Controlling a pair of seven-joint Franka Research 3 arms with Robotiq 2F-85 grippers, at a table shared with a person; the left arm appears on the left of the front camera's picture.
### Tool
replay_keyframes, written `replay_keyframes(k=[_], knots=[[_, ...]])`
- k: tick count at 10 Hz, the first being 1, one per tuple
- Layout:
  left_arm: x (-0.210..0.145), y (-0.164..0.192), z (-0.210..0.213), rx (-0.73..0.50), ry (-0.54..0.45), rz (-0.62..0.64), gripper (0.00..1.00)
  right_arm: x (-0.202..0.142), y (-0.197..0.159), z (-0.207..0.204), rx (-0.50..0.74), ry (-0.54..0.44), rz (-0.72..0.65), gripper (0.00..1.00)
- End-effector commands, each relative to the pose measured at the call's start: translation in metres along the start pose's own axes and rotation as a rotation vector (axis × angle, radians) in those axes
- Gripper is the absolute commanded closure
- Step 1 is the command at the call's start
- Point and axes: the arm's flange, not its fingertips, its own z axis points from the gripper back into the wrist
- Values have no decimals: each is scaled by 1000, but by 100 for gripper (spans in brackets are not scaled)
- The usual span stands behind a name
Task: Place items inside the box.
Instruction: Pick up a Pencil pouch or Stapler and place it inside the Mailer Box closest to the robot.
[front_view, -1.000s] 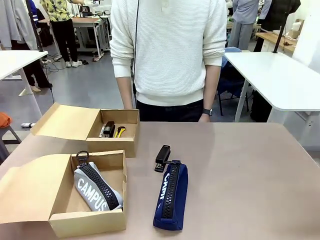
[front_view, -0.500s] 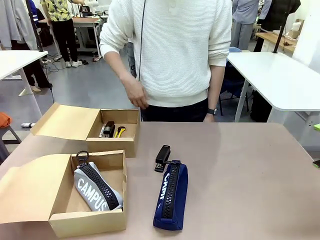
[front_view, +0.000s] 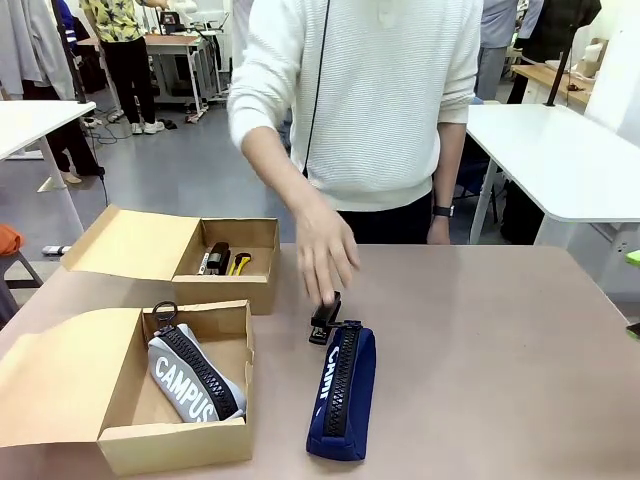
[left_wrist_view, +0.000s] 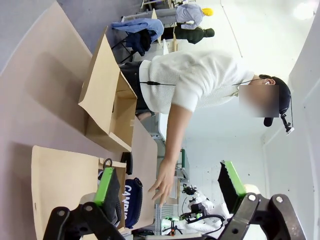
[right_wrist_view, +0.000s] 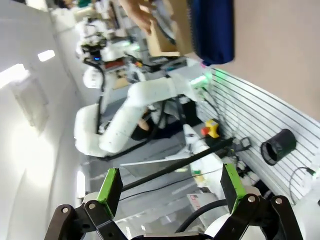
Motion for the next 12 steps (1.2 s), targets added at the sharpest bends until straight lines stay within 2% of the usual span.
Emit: replay_keyframes(k=[1, 2, 3, 4, 5, 6, 7, 8, 9, 10, 12], knots=[[0, 0, 1, -16, -1, -18, 0, 57, 45, -91, -289, 59, 39, 0], [0, 0, 1, -16, -1, -18, 0, 83, 52, -126, -357, 66, 54, 0], [0, 0, 1, -16, -1, -18, 0, 95, 48, -143, -416, 52, 27, 0], [0, 0, 1, -16, -1, -18, 0, 84, 41, -115, -352, -1, 4, 0], [0, 0, 1, -16, -1, -18, 0, 40, 30, -46, -95, -109, 43, 0], [0, 0, 1, -16, -1, -18, 0, -9, 17, -7, -31, -217, 47, 0], [0, 0, 1, -16, -1, -18, 0, -56, 5, 14, -18, -361, 48, 0], [0, 0, 1, -16, -1, -18, 0, -87, -2, 22, -20, -500, 68, 0], [0, 0, 1, -16, -1, -18, 0, -99, -4, 20, -23, -578, 98, 0], [0, 0, 1, -16, -1, -18, 0, -31, 24, 47, 9, -354, 55, 0], [0, 0, 1, -16, -1, -18, 0, -31, 24, 47, 9, -354, 55, 0]])
